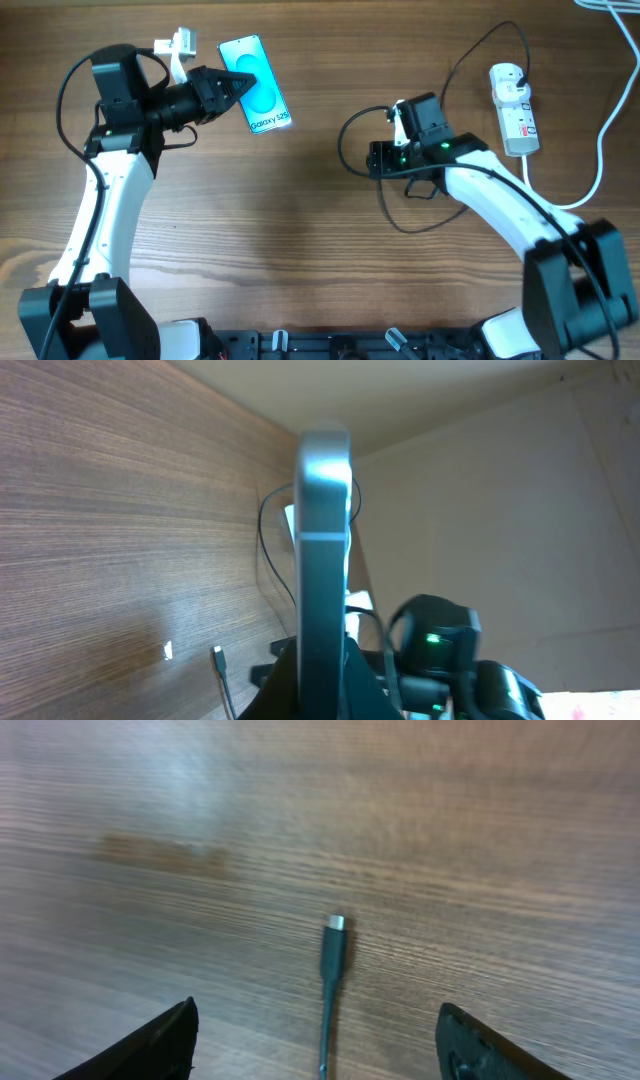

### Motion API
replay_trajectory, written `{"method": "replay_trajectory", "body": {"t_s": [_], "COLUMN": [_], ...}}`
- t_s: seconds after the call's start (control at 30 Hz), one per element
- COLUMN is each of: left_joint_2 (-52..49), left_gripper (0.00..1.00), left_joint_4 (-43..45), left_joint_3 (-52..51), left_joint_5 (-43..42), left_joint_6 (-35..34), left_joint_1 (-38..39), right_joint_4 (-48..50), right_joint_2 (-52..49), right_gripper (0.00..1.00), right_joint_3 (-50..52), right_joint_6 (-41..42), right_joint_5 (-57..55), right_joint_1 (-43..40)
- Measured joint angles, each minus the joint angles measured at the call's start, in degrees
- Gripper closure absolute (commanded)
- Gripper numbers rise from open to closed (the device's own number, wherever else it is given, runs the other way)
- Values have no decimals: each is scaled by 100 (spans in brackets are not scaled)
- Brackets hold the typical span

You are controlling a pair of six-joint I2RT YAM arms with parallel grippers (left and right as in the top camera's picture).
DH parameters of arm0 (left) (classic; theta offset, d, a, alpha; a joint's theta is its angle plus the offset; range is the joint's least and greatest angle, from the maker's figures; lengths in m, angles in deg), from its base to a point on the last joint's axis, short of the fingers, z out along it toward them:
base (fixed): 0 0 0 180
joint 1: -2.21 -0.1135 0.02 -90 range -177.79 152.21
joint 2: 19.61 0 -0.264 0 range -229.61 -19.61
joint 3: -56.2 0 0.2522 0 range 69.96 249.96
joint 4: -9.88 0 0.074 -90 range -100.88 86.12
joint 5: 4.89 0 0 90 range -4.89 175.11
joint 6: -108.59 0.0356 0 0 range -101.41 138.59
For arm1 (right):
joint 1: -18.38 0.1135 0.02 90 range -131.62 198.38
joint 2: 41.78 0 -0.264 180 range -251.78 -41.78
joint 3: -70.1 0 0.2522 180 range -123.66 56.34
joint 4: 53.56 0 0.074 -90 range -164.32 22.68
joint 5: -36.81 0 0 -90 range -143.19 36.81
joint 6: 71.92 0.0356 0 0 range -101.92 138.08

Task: Plug charger to phone and switch on socket
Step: 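Bring the cable connector in the right gripper to the phone's bottom port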

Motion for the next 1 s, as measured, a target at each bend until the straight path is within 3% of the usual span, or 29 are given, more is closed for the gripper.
{"method": "replay_trajectory", "body": {"t_s": [0.17, 0.33, 0.53, 0.67, 0.8, 0.87, 1.0], "left_joint_2": [0, 0, 0, 0, 0, -4, 0], "left_gripper": [96, 96, 96, 96, 96, 96, 96], "left_joint_4": [-2, 0, 0, 44, 612, 1589, 2059], "left_joint_3": [0, 0, 0, 0, -7, -20, -13], "left_joint_5": [0, 0, 0, 0, -326, -859, -1290], "left_joint_6": [0, 0, 0, 0, 48, 35, -181], "left_joint_1": [0, 0, 0, 0, 0, 0, 37], "right_joint_4": [140, 94, -96, -719, -1504, -1486, -704], "right_joint_2": [-861, -1145, -1231, -1270, -444, 50, 199], "right_gripper": [56, 94, 95, 95, 95, 95, 96], "right_joint_3": [-37, -286, -413, -553, -595, -702, -717], "right_joint_6": [356, 584, 581, -184, -1663, -2142, -2402], "right_joint_5": [-291, -564, -380, 1351, 4345, 5556, 7705], "right_joint_1": [350, 387, 446, 297, -138, -275, -243]}}
